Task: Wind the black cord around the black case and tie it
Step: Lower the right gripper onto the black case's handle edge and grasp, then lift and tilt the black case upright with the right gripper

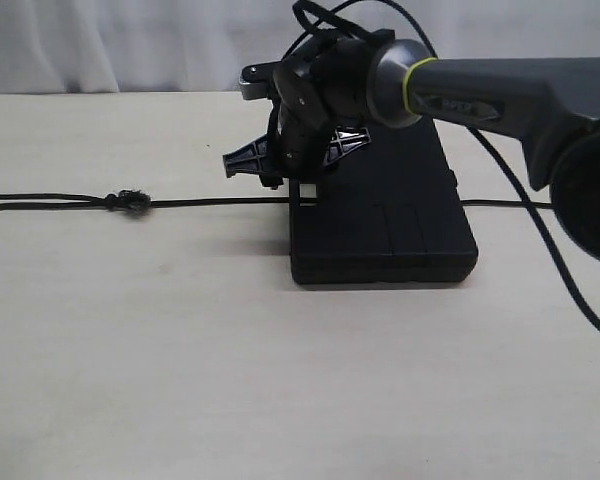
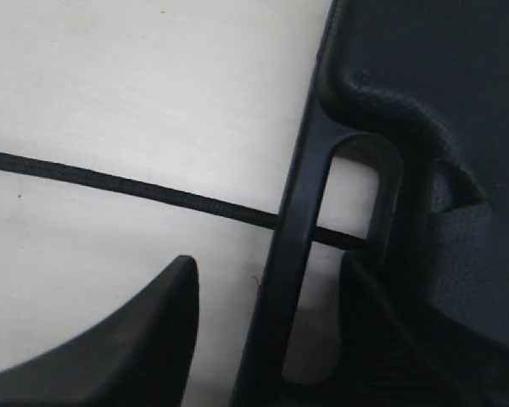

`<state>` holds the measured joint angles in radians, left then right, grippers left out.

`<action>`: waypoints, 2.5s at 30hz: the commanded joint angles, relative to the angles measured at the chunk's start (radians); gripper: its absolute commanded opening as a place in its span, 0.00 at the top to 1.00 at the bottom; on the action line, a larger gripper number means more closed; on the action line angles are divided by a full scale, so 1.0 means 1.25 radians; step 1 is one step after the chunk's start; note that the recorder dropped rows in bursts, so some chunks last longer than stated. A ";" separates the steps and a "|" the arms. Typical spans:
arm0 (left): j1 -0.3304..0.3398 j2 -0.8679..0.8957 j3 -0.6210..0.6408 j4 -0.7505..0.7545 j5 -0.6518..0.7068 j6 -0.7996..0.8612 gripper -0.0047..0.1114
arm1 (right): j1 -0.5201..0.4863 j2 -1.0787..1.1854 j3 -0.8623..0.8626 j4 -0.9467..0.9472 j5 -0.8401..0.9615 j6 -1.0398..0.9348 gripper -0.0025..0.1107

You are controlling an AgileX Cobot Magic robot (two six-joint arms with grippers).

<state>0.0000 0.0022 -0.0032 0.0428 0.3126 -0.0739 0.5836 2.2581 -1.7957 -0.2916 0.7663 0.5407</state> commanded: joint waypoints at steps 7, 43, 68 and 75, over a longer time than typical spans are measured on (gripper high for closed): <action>-0.001 -0.002 0.003 -0.002 -0.005 -0.005 0.96 | 0.001 0.035 -0.005 -0.025 -0.027 0.026 0.55; -0.001 -0.002 0.003 0.001 -0.005 -0.005 0.96 | -0.001 0.053 -0.005 -0.055 -0.044 0.043 0.61; -0.001 -0.002 0.003 0.001 -0.005 -0.005 0.96 | -0.001 -0.066 -0.005 -0.066 0.056 0.020 0.94; -0.001 -0.002 0.003 -0.001 -0.005 -0.005 0.96 | -0.024 -0.201 -0.005 0.040 0.078 -0.032 0.94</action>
<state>0.0000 0.0022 -0.0032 0.0428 0.3126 -0.0739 0.5730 2.0652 -1.7961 -0.2520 0.8797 0.5341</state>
